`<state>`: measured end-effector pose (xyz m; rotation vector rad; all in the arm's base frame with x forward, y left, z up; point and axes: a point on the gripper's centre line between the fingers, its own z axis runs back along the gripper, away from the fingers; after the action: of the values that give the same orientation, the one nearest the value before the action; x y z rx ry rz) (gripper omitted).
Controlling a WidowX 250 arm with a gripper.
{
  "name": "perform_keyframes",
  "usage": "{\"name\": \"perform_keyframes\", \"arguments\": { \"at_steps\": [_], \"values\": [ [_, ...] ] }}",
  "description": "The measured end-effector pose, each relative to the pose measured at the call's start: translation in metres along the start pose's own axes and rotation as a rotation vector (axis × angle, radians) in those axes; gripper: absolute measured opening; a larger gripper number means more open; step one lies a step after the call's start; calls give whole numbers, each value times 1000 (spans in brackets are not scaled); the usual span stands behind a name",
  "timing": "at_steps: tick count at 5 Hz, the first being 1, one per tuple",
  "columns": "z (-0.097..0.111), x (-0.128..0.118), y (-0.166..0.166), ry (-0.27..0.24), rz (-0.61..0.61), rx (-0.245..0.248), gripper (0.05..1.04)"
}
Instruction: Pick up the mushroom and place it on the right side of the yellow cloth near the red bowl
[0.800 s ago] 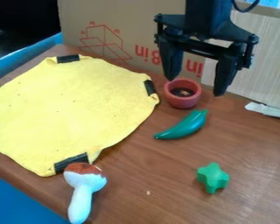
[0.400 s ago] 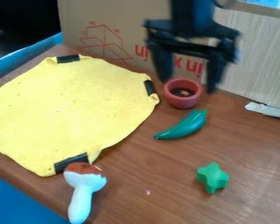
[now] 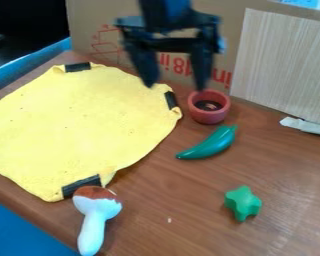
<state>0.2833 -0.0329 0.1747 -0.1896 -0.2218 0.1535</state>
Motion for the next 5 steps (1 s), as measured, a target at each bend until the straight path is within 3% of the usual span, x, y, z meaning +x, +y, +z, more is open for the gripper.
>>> {"name": "perform_keyframes", "arguments": {
  "at_steps": [1, 2, 3, 5],
  "values": [
    [-7, -28, 15, -26, -15, 8, 999],
    [-19, -57, 32, -89, -72, 77, 999],
    [-37, -82, 41, -105, -131, 121, 999],
    [-45, -105, 57, -193, -92, 145, 999]
  ]
}}
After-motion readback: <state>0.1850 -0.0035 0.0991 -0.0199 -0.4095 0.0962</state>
